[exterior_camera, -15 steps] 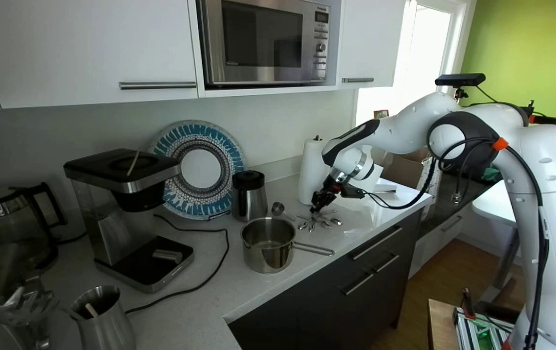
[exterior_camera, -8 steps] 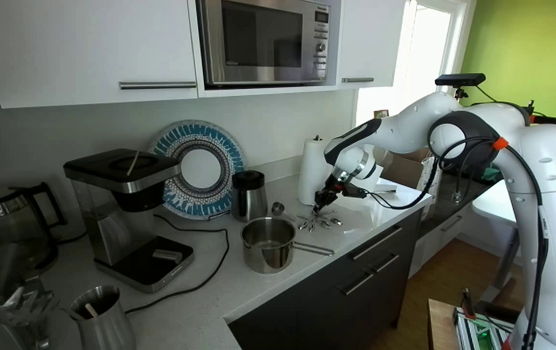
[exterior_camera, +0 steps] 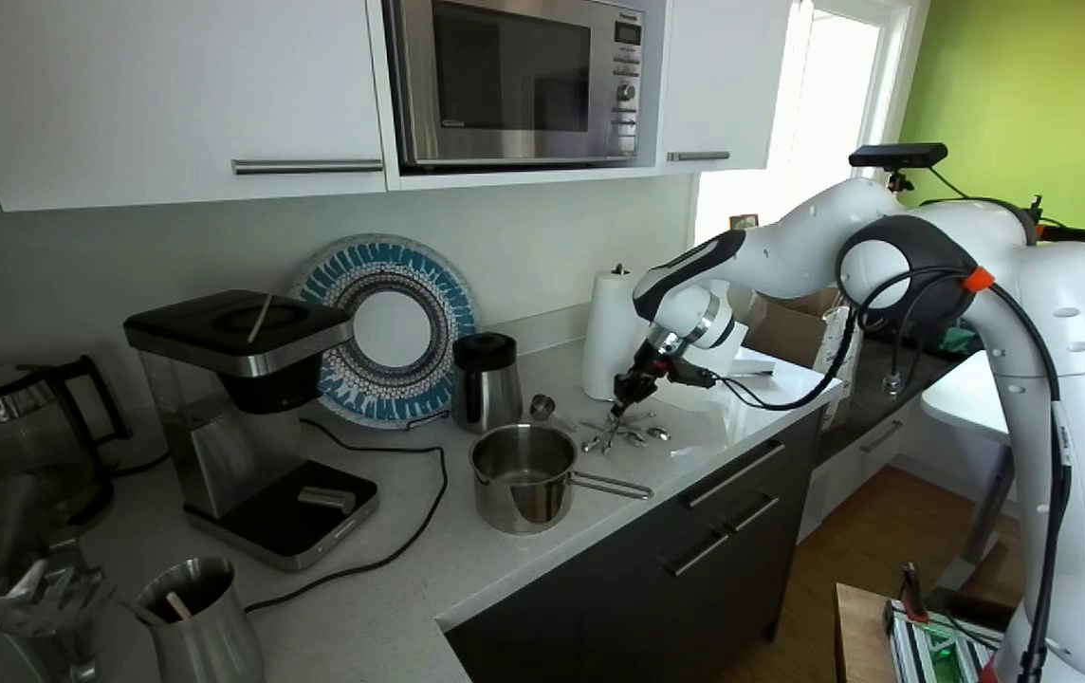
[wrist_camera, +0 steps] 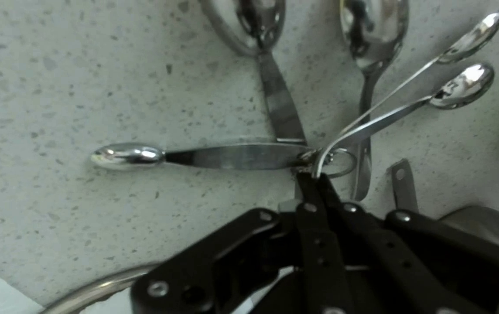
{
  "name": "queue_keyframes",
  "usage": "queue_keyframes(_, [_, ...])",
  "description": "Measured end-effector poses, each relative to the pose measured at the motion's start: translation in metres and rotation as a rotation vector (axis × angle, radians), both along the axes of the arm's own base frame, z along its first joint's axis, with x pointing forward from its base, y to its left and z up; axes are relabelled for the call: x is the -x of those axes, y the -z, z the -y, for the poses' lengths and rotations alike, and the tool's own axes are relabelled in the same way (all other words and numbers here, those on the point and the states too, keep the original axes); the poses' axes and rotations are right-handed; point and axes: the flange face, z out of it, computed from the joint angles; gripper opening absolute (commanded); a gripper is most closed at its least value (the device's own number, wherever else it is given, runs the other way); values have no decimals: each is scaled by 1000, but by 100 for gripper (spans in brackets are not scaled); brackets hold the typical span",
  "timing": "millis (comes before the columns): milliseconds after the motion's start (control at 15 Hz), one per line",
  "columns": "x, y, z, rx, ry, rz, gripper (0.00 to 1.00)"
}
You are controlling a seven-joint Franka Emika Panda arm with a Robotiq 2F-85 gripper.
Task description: Put the spoons in the pot
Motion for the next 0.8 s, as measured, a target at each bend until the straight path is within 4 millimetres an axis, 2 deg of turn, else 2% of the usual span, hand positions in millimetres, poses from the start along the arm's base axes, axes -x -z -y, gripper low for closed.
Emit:
queue_keyframes(133, [0,-10,1,8,0,13,1])
queue_keyframes(267, [0,-32,2,33,-8,39,1])
queue_keyframes(533, [-2,-97,-3,124,-56,121,1])
queue_keyframes(800, [-13,-156,-19,233,-123,188,0])
